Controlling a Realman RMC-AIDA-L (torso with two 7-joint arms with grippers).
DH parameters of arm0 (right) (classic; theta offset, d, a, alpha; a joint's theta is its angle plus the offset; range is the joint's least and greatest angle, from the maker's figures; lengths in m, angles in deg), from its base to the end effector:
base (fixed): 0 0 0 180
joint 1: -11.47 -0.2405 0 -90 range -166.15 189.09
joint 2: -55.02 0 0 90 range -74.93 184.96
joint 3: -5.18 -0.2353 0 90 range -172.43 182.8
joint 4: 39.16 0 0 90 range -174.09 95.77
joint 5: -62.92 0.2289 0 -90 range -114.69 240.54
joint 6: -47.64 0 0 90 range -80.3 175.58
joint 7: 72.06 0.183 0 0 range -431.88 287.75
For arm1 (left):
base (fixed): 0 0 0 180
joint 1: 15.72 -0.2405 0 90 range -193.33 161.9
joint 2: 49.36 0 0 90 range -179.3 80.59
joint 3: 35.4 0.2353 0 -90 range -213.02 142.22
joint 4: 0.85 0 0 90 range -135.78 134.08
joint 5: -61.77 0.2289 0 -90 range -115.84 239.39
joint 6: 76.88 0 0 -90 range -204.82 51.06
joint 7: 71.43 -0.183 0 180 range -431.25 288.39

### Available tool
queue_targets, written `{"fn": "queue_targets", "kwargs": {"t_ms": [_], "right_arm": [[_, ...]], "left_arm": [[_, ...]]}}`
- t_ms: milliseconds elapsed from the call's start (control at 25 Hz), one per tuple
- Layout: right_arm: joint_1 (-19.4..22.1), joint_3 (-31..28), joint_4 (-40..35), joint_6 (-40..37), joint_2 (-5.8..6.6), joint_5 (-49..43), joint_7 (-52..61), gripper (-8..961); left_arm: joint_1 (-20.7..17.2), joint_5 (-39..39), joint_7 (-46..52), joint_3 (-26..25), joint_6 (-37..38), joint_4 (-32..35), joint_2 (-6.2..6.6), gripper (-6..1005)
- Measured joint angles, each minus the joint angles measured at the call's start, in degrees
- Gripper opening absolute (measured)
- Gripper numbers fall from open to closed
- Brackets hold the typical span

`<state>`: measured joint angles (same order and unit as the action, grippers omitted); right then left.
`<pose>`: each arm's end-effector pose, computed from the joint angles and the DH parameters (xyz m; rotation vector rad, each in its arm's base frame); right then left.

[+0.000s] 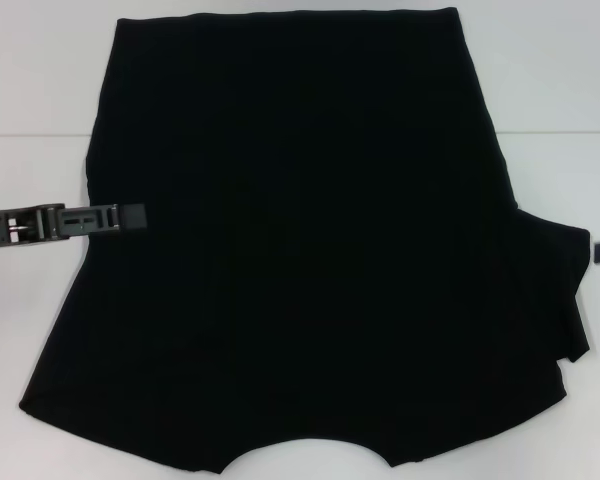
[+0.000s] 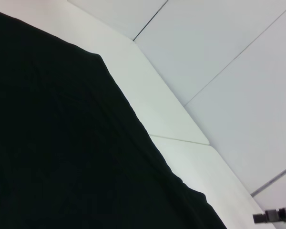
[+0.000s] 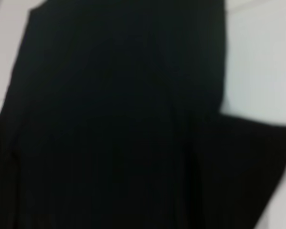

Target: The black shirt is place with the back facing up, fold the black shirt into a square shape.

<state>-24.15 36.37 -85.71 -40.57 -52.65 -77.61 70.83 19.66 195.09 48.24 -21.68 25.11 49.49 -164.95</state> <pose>0.3072 0.3891 0.0913 -2.0662 1.7939 0.2846 -0.2621 0.3612 0.0776 -2.3835 -1.4427 -0.7533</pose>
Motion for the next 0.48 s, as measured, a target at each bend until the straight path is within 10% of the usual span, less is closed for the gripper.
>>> {"fn": "queue_targets", "kwargs": {"t_ms": [200, 480], "right_arm": [[1.2, -0.1, 0.1, -2.1, 0.21, -2.9, 1.2, 881], [0.3, 0.5, 3.1, 0.9, -0.71, -5.8, 1.2, 600]], "left_arm": [[0.5, -0.2, 0.0, 0.1, -1.1, -0.8, -0.13, 690], [1.2, -0.3, 0.0, 0.1, -2.0, -1.6, -0.12, 690]]}}
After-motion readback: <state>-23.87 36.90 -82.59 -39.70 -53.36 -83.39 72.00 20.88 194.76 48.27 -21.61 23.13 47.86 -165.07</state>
